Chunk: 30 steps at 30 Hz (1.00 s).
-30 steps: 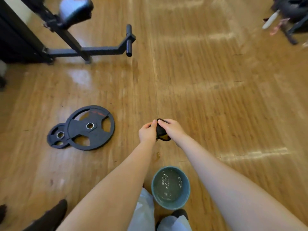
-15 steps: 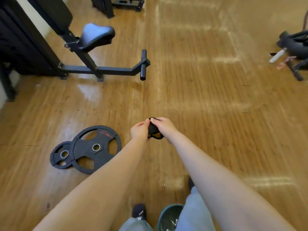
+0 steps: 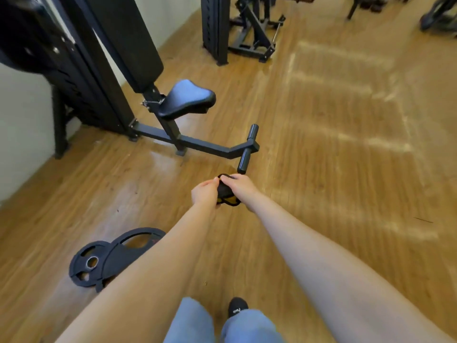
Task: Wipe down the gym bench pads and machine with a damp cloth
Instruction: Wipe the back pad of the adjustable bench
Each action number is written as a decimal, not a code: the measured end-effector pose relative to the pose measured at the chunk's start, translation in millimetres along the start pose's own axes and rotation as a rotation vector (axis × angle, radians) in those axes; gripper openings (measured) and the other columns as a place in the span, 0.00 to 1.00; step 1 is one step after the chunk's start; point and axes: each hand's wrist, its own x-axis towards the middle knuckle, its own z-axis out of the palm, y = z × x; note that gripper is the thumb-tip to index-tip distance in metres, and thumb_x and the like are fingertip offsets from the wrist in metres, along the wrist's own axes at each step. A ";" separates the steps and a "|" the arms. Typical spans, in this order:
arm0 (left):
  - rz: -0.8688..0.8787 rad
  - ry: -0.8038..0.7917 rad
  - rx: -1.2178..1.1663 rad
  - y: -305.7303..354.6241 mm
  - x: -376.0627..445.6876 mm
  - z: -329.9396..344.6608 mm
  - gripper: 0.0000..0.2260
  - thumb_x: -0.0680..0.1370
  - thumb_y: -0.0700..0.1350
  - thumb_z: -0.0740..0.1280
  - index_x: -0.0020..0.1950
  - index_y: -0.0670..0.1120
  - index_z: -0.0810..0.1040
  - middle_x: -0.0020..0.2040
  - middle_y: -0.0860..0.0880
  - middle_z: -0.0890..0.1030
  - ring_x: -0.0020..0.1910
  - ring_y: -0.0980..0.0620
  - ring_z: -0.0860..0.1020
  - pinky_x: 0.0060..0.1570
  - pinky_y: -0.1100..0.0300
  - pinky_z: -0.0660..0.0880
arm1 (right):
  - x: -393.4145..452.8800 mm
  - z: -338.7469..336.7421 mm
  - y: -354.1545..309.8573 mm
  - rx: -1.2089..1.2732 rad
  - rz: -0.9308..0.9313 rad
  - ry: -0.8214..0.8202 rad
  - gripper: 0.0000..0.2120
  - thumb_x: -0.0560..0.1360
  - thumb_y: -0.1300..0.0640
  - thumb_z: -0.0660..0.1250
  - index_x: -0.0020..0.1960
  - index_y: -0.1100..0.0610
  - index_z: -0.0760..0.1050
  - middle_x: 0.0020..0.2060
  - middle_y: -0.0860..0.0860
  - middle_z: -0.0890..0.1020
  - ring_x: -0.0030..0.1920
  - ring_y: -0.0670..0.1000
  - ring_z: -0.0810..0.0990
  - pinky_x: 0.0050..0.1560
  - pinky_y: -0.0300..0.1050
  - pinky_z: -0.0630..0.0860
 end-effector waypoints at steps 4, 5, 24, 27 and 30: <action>-0.024 0.024 0.016 71.7 39.8 16.3 0.08 0.78 0.47 0.67 0.52 0.44 0.75 0.50 0.42 0.77 0.48 0.44 0.76 0.51 0.50 0.78 | 67.6 -13.4 -53.1 0.032 -0.005 0.008 0.12 0.79 0.51 0.61 0.53 0.58 0.78 0.44 0.52 0.79 0.47 0.51 0.76 0.41 0.41 0.70; -0.016 0.028 0.017 90.6 53.1 18.7 0.09 0.78 0.47 0.67 0.54 0.43 0.76 0.50 0.42 0.77 0.48 0.44 0.76 0.50 0.50 0.78 | 85.8 -14.3 -66.6 0.044 -0.007 0.007 0.13 0.79 0.51 0.61 0.54 0.58 0.78 0.46 0.52 0.79 0.48 0.52 0.76 0.42 0.41 0.70; 0.192 0.054 -0.219 446.8 271.1 52.8 0.02 0.78 0.42 0.67 0.50 0.45 0.77 0.52 0.43 0.76 0.48 0.46 0.74 0.43 0.53 0.73 | 423.8 -29.9 -343.3 0.103 -0.225 -0.056 0.08 0.79 0.53 0.61 0.53 0.55 0.75 0.50 0.54 0.79 0.53 0.53 0.78 0.55 0.48 0.74; 0.260 0.144 -0.299 496.4 306.6 49.7 0.07 0.78 0.40 0.67 0.55 0.44 0.80 0.49 0.44 0.78 0.44 0.49 0.76 0.35 0.58 0.73 | 476.0 -21.8 -386.5 0.095 -0.318 -0.164 0.12 0.78 0.54 0.63 0.59 0.58 0.74 0.53 0.56 0.79 0.53 0.53 0.78 0.52 0.44 0.75; 0.283 0.238 -0.379 545.5 335.5 44.0 0.07 0.77 0.37 0.67 0.53 0.42 0.81 0.50 0.42 0.80 0.43 0.47 0.78 0.38 0.55 0.77 | 518.5 -18.2 -429.5 0.016 -0.386 -0.373 0.20 0.76 0.52 0.66 0.66 0.51 0.68 0.57 0.49 0.75 0.58 0.52 0.75 0.52 0.46 0.78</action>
